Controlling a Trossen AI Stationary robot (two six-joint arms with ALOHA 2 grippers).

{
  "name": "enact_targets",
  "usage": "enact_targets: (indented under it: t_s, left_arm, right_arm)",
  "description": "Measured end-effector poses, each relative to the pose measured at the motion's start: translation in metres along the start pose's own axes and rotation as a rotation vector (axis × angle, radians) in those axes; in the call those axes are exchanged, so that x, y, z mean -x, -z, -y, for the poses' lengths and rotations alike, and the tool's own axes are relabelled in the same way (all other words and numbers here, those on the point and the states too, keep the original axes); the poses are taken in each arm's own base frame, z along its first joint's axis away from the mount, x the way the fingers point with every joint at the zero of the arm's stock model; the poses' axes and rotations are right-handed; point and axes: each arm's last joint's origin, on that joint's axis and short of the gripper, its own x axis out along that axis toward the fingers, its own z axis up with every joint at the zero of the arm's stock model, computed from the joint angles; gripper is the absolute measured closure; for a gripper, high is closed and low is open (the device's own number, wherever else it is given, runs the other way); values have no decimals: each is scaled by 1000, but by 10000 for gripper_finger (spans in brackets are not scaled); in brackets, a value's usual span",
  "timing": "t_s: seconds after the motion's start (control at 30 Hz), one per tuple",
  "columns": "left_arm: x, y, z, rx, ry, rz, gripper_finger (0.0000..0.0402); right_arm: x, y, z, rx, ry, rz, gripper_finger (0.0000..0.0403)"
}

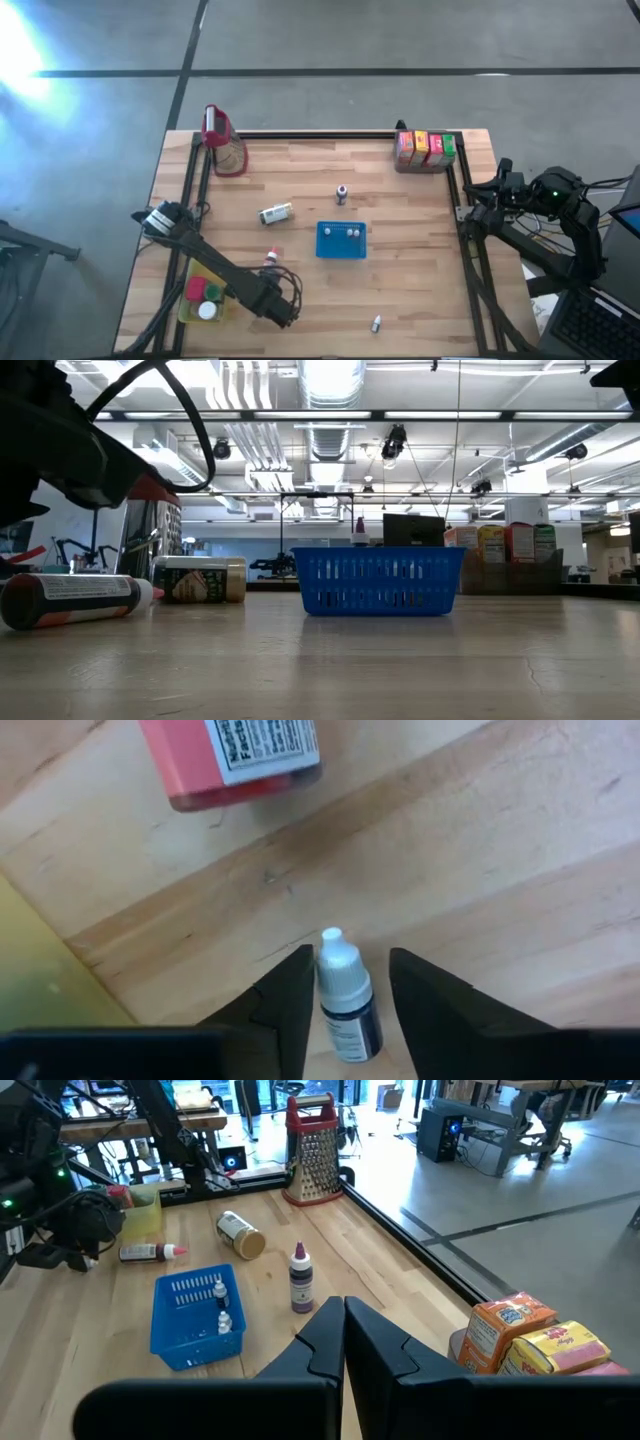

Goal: Pick & Place Kitchen Items
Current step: Move the small pink food coloring bottle to the bottom middle of the table

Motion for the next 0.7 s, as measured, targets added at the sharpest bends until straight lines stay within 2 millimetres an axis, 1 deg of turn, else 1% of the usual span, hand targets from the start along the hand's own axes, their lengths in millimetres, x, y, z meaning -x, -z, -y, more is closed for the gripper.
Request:
enact_targets:
  t_s: [0.37,0.7]
  left_arm:
    - [0,1,0,-5,-1,-18,300]
    - [0,1,0,-29,4,-13,304]
  right_arm:
    - [0,0,0,0,0,0,394]
    - [0,0,0,0,0,0,394]
